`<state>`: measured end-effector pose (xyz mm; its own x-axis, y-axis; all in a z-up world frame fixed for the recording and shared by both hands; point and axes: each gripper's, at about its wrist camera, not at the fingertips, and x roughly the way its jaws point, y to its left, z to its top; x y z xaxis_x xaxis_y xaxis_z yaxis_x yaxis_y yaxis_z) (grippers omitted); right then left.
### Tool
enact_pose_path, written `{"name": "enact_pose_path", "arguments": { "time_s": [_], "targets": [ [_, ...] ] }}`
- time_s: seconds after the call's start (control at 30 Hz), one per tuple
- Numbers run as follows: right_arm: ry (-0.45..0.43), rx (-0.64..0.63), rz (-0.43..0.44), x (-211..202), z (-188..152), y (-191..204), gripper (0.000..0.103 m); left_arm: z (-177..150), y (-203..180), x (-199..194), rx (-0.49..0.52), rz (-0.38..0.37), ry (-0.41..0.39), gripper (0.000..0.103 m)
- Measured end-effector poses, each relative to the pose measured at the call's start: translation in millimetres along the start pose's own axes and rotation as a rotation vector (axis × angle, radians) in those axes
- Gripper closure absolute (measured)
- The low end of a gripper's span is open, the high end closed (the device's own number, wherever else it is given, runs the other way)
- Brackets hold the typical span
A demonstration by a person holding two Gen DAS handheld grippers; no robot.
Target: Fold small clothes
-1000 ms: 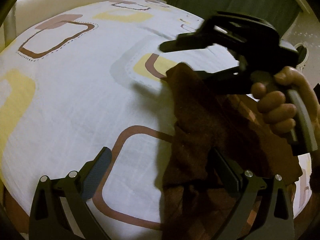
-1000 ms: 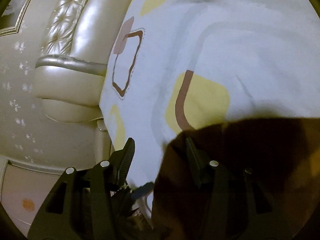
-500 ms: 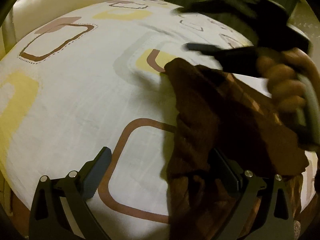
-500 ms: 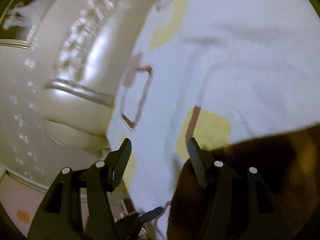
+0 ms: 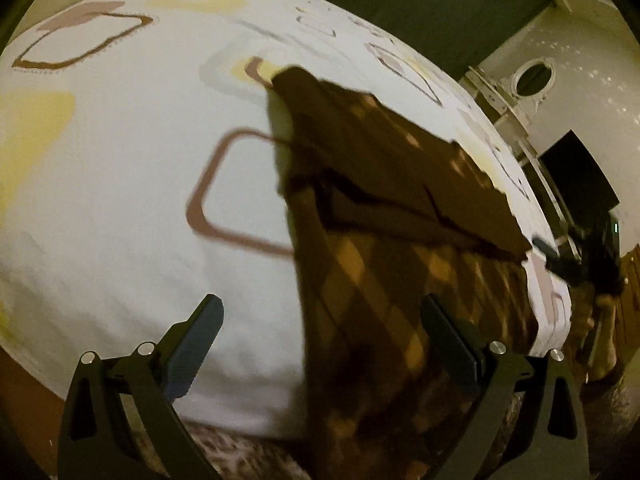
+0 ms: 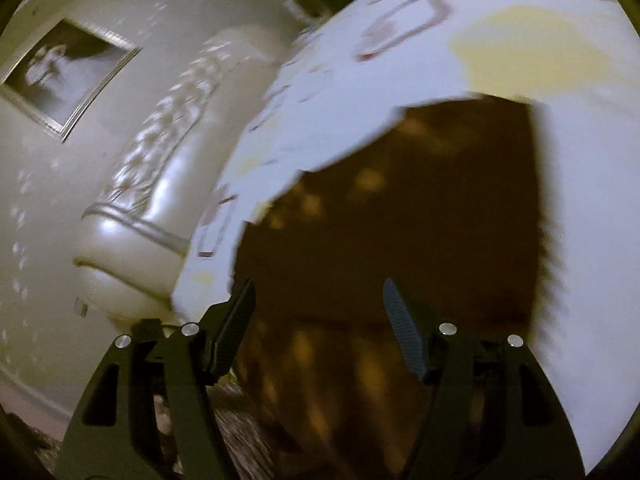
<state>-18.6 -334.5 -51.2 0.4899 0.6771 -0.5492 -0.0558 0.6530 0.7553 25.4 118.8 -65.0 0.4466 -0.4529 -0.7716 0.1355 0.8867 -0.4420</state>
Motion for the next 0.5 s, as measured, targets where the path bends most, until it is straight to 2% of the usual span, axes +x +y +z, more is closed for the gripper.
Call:
{"name": "enact_pose_path", "arguments": {
  "time_s": [0.1, 0.17, 0.3, 0.4, 0.5],
  "targets": [
    [-0.014, 0.051, -0.053, -34, -32, -30, 0.037, -8, -12, 7, 0.008, -0.027, 0.03, 0.005],
    [0.006, 0.102, -0.085, -46, -53, -50, 0.038, -10, -14, 11, -0.002, -0.05, 0.045, 0.005],
    [0.042, 0.124, -0.077, -48, -72, -67, 0.047, -15, -21, 16, -0.002, -0.053, 0.047, 0.005],
    [0.047, 0.128, -0.04, -47, -74, -71, 0.047, -19, -18, 14, -0.007, -0.072, 0.047, 0.005],
    [0.089, 0.106, -0.002, -42, -78, -68, 0.047, -26, -8, 16, -0.07, -0.133, 0.076, 0.005]
  ]
}}
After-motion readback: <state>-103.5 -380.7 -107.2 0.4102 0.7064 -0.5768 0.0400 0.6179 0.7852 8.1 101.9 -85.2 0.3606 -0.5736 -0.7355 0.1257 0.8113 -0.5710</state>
